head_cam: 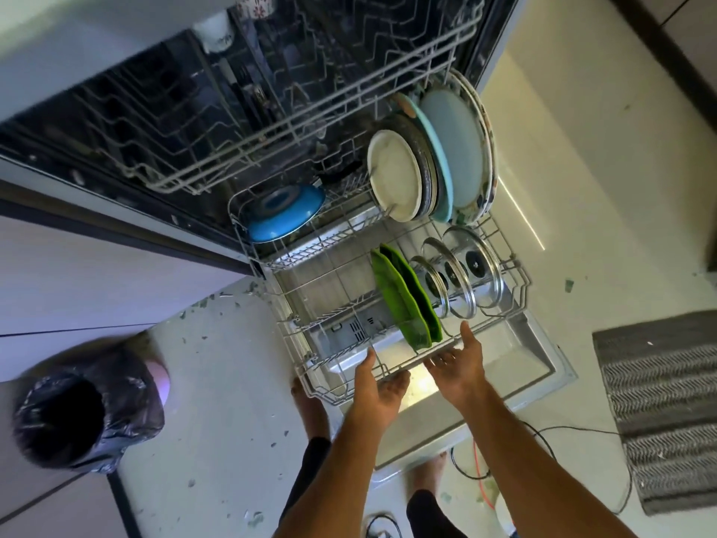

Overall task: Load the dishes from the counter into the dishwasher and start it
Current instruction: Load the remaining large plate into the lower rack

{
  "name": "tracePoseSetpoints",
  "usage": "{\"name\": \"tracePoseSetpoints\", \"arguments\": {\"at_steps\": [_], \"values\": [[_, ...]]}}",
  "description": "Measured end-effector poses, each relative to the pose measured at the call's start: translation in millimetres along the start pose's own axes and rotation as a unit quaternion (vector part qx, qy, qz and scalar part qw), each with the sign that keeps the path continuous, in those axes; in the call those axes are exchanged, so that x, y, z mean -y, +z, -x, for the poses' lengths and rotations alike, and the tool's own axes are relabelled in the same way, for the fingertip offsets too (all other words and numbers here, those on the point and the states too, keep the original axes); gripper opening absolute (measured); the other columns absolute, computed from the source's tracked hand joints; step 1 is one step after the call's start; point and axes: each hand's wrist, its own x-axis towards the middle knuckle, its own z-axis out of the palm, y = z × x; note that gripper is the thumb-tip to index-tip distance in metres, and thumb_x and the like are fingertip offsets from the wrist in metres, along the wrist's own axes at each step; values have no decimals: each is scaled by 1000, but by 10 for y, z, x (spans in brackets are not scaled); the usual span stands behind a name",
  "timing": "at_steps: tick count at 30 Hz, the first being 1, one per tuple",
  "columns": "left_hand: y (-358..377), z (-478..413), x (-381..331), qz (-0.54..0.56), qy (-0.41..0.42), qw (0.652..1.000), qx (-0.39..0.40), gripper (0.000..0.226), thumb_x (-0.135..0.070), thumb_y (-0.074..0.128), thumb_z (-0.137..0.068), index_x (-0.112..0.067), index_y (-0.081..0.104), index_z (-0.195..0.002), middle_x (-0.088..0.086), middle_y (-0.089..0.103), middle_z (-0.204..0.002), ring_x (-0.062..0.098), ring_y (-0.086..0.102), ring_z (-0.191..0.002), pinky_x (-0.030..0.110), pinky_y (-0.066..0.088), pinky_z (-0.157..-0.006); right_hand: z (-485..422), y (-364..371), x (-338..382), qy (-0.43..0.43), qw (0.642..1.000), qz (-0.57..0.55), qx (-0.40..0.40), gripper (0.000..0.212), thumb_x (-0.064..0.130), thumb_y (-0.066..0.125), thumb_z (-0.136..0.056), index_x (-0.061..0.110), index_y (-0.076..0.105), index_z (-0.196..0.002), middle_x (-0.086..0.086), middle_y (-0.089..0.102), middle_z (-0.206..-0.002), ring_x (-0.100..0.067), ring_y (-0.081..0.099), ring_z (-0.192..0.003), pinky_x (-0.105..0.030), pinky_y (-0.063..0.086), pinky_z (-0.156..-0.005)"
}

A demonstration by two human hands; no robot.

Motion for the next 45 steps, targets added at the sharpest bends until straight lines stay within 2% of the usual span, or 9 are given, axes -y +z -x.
{"name": "tracePoseSetpoints", "arguments": {"at_steps": [10, 13, 16, 21, 32, 36, 40, 43, 45], "values": [[-100, -33, -147, -33, 20, 999, -30, 37, -30, 68, -94, 3, 57, -107, 23, 55, -96, 33, 59, -82, 41, 53, -89, -55, 49, -163, 13, 1000, -7, -19, 69, 49, 63, -92, 2, 48, -140, -22, 58, -133, -33, 60, -121, -45, 49, -102], [-149, -59, -271, -46, 35, 998, -40, 30, -25, 66, -96, 1, 56, -107, 21, 57, -89, 31, 60, -78, 40, 54, -87, -44, 152, -260, 18, 1000, -14, -13, 64, 46, 62, -94, 0, 50, -137, -21, 59, -132, -33, 60, -121, -44, 51, -98], [-168, -52, -343, -65, 37, 996, -42, 23, -20, 63, -98, 1, 55, -101, 21, 57, -89, 31, 60, -78, 40, 56, -85, -50, 192, -336, 19, 1000, -6, -17, 51, 40, 59, -97, 2, 54, -130, -15, 64, -111, -28, 62, -105, -45, 47, -105], [-220, -115, -287, -86, 24, 995, -37, 14, -11, 57, -101, 1, 55, -96, 25, 61, -89, 33, 63, -81, 35, 57, -70, -134, 77, -344, 15, 999, 36, -17, 36, 31, 65, -94, 8, 59, -121, -10, 66, -104, -26, 63, -108, -47, 49, -104], [-315, -490, -418, -97, 26, 992, -73, 46, -29, 33, -110, 15, 45, -109, 38, 67, -77, 42, 71, -58, 52, 57, -59, -280, -47, -421, -27, 998, 61, -9, 24, 23, 70, -92, 9, 65, -110, -14, 67, -105, -29, 65, -104, -46, 51, -96], [-492, -422, -376, -133, 8, 991, -20, 60, -41, 32, -108, 14, 54, -120, 32, 71, -101, 40, 74, -87, 47, 62, -72, -274, -79, -425, -28, 998, 52, -11, 20, 15, 71, -90, 4, 66, -106, -17, 65, -108, -32, 64, -104, -45, 51, -97], [-705, -365, -477, -165, -15, 986, -22, 42, -31, 44, -107, 8, 49, -122, 35, 63, -122, 47, 60, -117, 54, 56, -86, -239, -113, -408, -32, 998, 56, 16, 28, 15, 78, -81, 3, 67, -104, -19, 64, -110, -31, 64, -102, -46, 50, -100], [-854, -454, -534, -156, 49, 986, -25, 33, -15, 49, -104, 6, 49, -129, 33, 63, -123, 43, 65, -112, 55, 44, -106, -271, -165, -400, -38, 997, 54, 30, 52, 25, 87, -73, 4, 66, -116, -26, 64, -116, -31, 66, -103, -44, 52, -97], [-858, -480, -530, -134, 79, 987, -33, 28, -11, 46, -105, 8, 57, -121, 24, 73, -101, 31, 75, -87, 51, 40, -111, -295, -203, -391, -35, 998, 36, 35, 51, 35, 75, -87, 8, 63, -128, -27, 62, -128, -32, 66, -107, -46, 51, -101]]}}
